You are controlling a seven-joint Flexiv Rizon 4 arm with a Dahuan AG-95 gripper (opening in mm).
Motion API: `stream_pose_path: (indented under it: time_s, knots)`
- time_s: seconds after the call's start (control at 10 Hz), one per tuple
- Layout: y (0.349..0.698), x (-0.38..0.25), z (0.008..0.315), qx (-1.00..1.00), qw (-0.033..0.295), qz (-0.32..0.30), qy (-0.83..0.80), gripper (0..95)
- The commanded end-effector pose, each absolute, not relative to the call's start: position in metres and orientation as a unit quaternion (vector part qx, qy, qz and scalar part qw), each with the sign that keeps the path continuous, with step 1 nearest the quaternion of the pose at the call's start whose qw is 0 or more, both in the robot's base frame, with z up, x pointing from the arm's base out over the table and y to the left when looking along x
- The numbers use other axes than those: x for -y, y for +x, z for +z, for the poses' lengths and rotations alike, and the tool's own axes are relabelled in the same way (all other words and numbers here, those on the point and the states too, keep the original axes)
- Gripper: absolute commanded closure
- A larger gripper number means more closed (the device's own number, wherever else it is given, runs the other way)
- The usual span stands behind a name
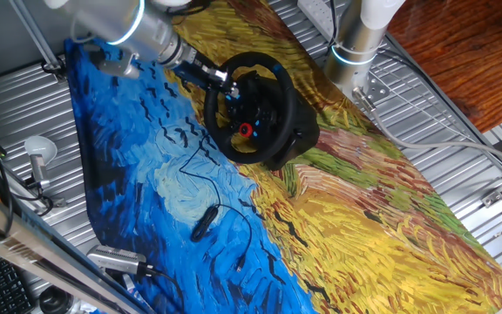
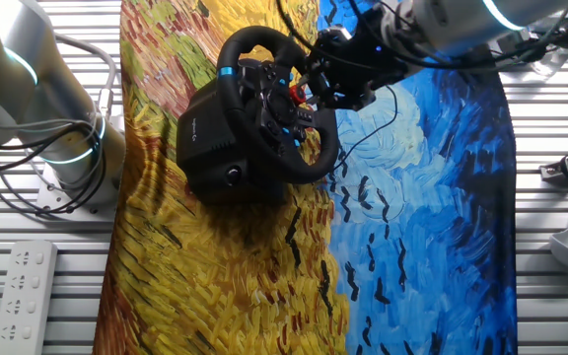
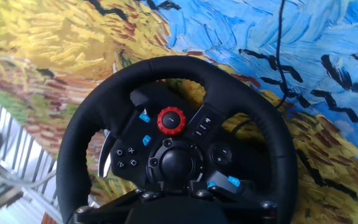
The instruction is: Rotate the steering wheel 90 degrees clockwise
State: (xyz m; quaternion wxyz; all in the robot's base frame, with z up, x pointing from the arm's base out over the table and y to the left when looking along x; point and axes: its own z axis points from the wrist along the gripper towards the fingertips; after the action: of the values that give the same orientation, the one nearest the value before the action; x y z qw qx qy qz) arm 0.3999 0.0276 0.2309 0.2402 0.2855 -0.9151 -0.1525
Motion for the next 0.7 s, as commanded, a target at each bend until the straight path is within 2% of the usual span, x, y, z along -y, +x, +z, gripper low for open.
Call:
stream_pose_path:
  time_s: [0.1,0.7]
  knots:
    - [0.4004,-0.0278,0.2304,0.912,0.207,-0.159,0.317,76.0]
    - [0.4004,-0.0278,0.2304,0.912,0.184,-0.157,0.332,76.0]
